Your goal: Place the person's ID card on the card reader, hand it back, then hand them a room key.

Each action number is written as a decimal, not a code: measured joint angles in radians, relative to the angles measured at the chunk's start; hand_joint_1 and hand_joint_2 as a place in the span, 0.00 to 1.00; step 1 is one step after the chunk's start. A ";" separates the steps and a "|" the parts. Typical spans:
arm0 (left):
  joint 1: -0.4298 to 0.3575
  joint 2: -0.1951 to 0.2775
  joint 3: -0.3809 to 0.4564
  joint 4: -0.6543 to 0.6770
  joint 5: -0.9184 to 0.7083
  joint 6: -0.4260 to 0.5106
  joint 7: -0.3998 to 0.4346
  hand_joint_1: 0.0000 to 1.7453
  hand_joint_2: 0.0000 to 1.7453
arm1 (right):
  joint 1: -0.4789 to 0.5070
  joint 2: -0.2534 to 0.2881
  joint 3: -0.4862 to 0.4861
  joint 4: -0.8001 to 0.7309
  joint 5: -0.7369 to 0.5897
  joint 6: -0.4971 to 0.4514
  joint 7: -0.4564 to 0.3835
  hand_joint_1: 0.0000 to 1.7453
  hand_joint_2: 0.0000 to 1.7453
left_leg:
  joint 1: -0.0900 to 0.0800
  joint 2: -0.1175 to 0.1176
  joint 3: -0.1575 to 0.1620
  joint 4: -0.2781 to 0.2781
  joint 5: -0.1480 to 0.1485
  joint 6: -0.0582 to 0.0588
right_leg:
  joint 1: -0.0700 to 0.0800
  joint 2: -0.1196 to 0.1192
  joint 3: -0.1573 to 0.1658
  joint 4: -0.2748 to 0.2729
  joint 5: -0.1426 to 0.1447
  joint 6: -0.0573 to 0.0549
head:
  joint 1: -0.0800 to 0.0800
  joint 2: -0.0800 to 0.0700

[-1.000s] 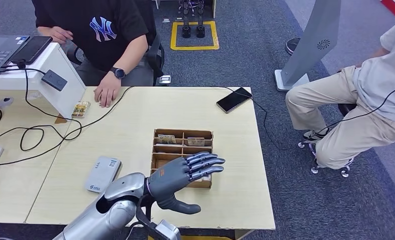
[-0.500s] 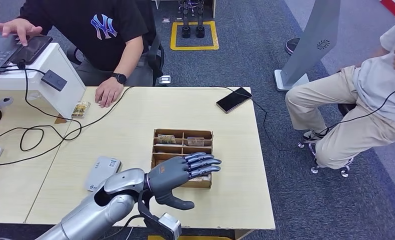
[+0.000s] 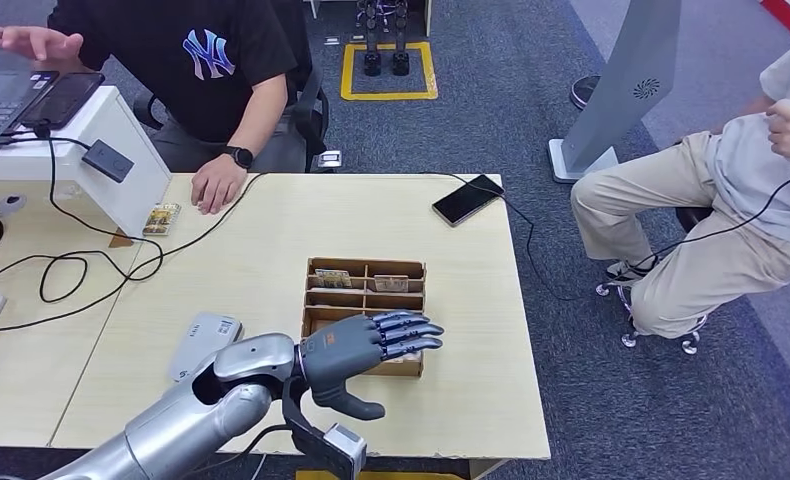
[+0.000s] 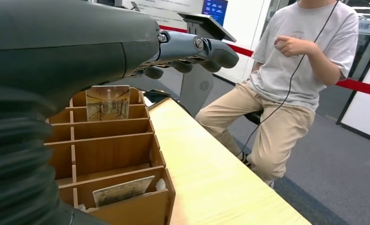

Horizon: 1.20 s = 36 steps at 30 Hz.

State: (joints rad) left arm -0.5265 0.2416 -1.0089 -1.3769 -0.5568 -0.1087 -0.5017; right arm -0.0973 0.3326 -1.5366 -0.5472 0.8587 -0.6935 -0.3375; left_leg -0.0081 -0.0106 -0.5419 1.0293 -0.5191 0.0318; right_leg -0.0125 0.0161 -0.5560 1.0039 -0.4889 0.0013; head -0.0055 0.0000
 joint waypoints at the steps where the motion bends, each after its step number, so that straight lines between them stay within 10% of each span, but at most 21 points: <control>1: -0.001 0.001 -0.001 0.004 0.003 0.009 0.011 0.00 1.00 | 0.001 0.000 0.000 0.000 0.004 0.000 0.000 0.00 1.00 | 0.000 0.000 0.000 0.000 0.000 0.000 | 0.000 0.000 0.000 0.000 0.000 0.000 | 0.000 0.000; 9: 0.042 -0.025 -0.001 0.062 -0.039 0.183 0.128 0.00 1.00 | 0.007 0.000 0.000 0.000 0.017 0.000 0.006 0.00 1.00 | 0.000 0.000 0.000 0.000 0.000 0.000 | 0.000 0.000 0.000 0.000 0.000 0.000 | 0.000 0.000; 36: 0.262 -0.117 0.124 0.216 -0.158 0.467 0.088 0.00 1.00 | 0.009 0.000 0.000 0.000 -0.070 0.000 0.010 0.00 1.00 | 0.000 0.000 0.000 0.000 0.000 0.000 | 0.000 0.000 0.000 0.000 0.000 0.000 | 0.000 0.000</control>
State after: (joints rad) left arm -0.2647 0.1248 -0.8852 -1.1605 -0.7150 0.3578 -0.4134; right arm -0.0884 0.3326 -1.5366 -0.5470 0.7886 -0.6935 -0.3279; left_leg -0.0082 -0.0110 -0.5424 1.0293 -0.5192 0.0318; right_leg -0.0126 0.0157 -0.5558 1.0040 -0.4891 0.0014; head -0.0056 0.0000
